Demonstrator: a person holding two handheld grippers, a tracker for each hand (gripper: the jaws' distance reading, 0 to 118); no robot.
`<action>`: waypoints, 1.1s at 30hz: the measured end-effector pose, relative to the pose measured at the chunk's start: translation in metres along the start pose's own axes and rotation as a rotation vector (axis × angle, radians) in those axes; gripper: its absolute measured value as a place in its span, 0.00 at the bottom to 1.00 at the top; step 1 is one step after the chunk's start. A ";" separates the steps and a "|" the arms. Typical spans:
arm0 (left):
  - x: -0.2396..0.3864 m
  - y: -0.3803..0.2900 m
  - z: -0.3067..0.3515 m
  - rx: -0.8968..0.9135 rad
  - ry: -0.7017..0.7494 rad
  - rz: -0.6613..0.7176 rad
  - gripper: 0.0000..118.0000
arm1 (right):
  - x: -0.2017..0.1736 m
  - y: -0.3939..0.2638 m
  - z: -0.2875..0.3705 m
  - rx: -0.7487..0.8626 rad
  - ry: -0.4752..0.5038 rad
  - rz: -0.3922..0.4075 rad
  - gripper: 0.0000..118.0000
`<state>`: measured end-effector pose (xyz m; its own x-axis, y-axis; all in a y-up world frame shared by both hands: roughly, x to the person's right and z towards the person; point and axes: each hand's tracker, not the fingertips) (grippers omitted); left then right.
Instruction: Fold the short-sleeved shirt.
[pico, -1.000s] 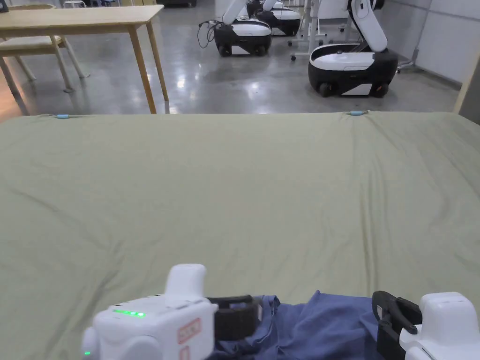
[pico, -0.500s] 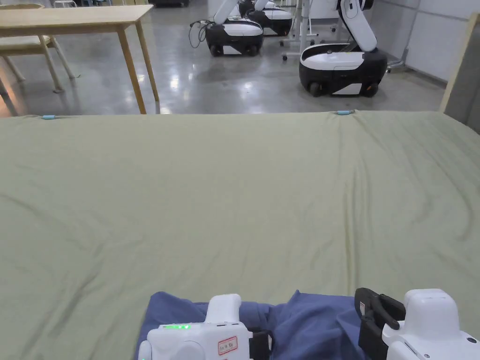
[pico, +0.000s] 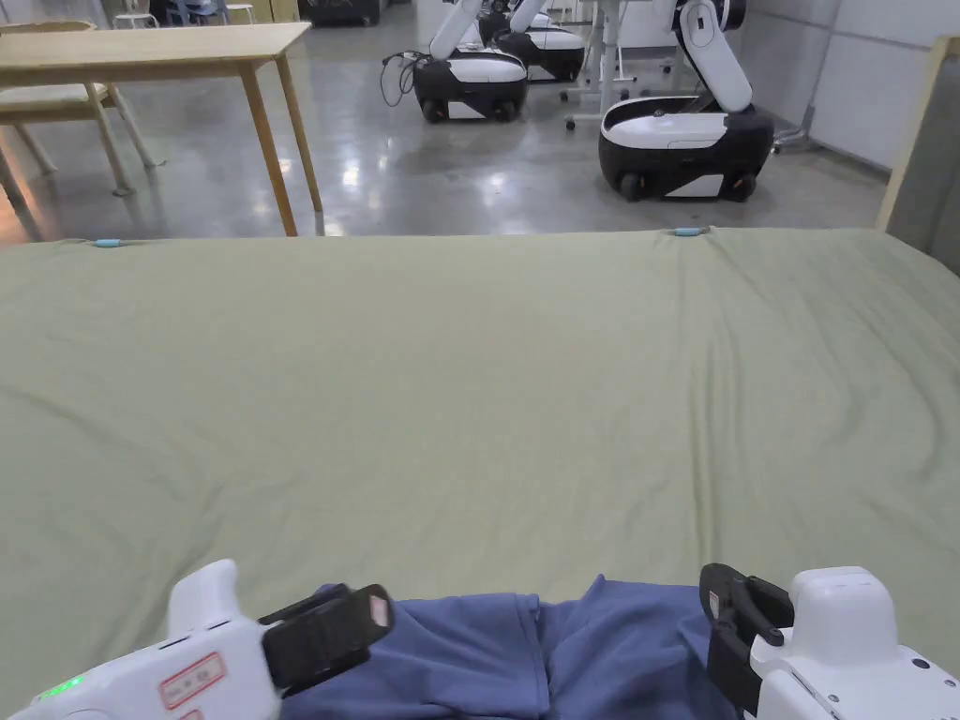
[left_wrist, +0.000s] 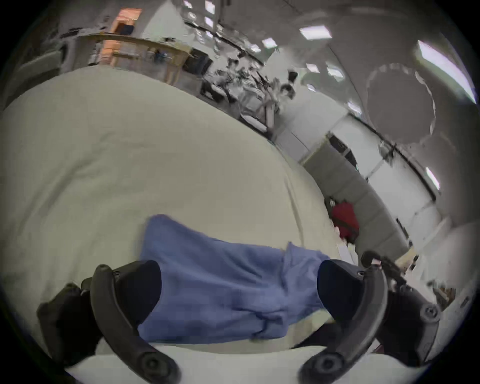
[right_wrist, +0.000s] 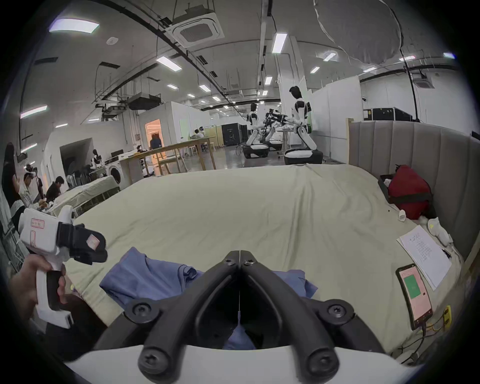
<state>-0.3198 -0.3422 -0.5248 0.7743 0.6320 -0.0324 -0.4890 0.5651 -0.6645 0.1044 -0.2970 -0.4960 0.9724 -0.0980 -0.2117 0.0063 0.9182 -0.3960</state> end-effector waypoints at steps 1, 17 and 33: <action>-0.017 0.000 0.000 -0.021 0.003 0.057 1.00 | -0.001 0.000 0.000 0.004 0.002 0.000 0.01; -0.058 -0.052 -0.054 -0.085 -0.216 0.557 0.08 | -0.017 0.005 -0.005 -0.015 -0.001 0.050 0.01; 0.068 -0.004 0.001 0.107 0.049 -0.594 0.08 | -0.027 0.024 -0.023 -0.110 -0.053 0.018 0.01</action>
<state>-0.2660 -0.3012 -0.5242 0.9436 0.1683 0.2850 -0.0032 0.8656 -0.5007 0.0726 -0.2810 -0.5200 0.9830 -0.0588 -0.1738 -0.0342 0.8718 -0.4886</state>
